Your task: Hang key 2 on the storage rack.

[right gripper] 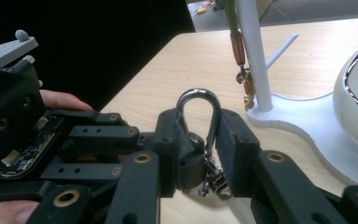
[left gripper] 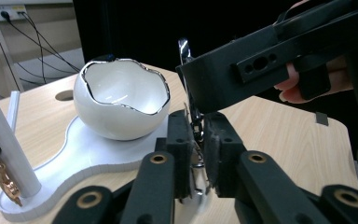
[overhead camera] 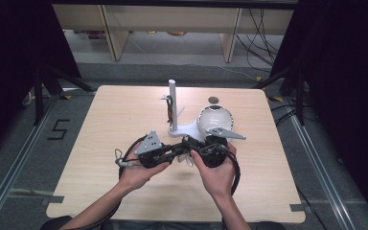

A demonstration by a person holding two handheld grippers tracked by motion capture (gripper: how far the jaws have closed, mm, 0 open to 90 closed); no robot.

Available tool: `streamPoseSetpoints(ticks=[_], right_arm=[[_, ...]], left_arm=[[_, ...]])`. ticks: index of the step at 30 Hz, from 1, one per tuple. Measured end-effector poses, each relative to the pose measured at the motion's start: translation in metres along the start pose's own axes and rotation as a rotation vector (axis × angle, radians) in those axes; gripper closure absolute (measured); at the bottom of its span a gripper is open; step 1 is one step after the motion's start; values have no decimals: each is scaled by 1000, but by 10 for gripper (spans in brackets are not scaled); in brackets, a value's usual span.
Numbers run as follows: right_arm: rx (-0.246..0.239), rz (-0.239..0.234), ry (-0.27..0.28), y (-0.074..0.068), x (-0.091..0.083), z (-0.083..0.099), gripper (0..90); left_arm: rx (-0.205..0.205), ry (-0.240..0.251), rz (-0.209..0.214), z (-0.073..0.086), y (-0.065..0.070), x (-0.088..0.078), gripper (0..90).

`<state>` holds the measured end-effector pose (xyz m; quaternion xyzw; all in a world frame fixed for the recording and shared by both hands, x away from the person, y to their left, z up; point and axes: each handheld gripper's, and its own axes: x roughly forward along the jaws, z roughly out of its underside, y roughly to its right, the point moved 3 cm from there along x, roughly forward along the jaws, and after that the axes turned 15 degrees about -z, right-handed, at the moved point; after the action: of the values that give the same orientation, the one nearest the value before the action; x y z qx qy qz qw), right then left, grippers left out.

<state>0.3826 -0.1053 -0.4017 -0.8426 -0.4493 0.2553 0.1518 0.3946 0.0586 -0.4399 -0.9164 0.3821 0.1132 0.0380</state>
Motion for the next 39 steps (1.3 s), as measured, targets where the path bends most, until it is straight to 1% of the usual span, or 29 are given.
streamPoseSetpoints(ticks=[3, 4, 5, 7, 9, 11, 12, 13, 14, 15, 16, 17, 18, 19, 20, 21, 26, 28, 29, 30, 31, 33, 34, 36, 38, 39], right_arm=[[-6, -3, 1, 0, 0, 0, 705], [-4, -3, 2, 0, 0, 0, 705], [-9, 1, 4, 0, 0, 0, 705], [-16, -7, 14, -1, 0, 0, 705], [-4, -8, 14, -2, 0, -1, 704], [-8, -6, 17, -1, 0, -1, 704], [-3, -21, 21, -2, 0, -1, 704], [-3, -21, 21, -2, 0, -1, 704], [-8, -24, 24, -2, 0, -2, 702], [-8, -24, 24, -2, 0, -2, 702], [-5, -27, 26, -2, 0, -2, 700], [-13, -21, 26, -2, 0, -2, 698], [-7, -38, 29, -3, 0, -2, 687], [-7, -38, 29, -3, 0, -2, 687], [-24, -42, 35, -2, 0, -3, 664], [-22, -54, 39, -3, 0, -3, 654], [-15, -60, 38, -4, 1, -4, 615], [-18, -61, 39, -3, 2, -4, 591], [-32, -57, 41, -3, 1, -5, 587], [-22, -77, 51, -4, 1, -5, 581], [-34, -68, 54, -3, 1, -6, 566], [-33, -65, 58, -3, 1, -6, 555], [-26, -78, 64, -4, -1, -7, 541], [-33, -71, 73, -5, -2, -9, 523], [-33, -84, 88, -7, -5, -10, 523], [-50, -73, 88, -6, -7, -11, 521]], left_arm=[[7, 3, -1, -1, 0, -1, 831], [0, 16, 7, -1, 1, 0, 833], [2, 9, -2, -1, 1, -1, 835], [7, 12, -5, -1, 1, -2, 838], [7, 16, -7, -2, 1, -2, 840], [11, 19, -7, -2, 1, -3, 842], [20, 19, -7, -3, 1, -3, 844], [20, 19, -7, -3, 1, -3, 844], [21, 22, -9, -3, 1, -4, 845], [18, 37, 0, -3, 2, -3, 845], [24, 27, -13, -3, 1, -4, 845], [31, 32, -14, -4, 1, -5, 846], [37, 32, -18, -4, 1, -5, 846], [41, 30, -20, -4, 1, -5, 846], [41, 30, -21, -4, 1, -5, 847], [44, 29, -20, -4, 0, -6, 847], [52, 29, -24, -4, 0, -6, 847], [51, 31, -25, -4, 0, -6, 847], [52, 28, -24, -4, 0, -6, 847], [52, 32, -26, -4, 0, -6, 847], [53, 34, -28, -5, 0, -7, 847], [53, 36, -32, -5, -1, -7, 847], [51, 36, -35, -6, -1, -8, 847], [54, 40, -40, -6, -2, -9, 848], [53, 42, -42, -7, -4, -10, 847], [51, 43, -44, -7, -4, -10, 847]])
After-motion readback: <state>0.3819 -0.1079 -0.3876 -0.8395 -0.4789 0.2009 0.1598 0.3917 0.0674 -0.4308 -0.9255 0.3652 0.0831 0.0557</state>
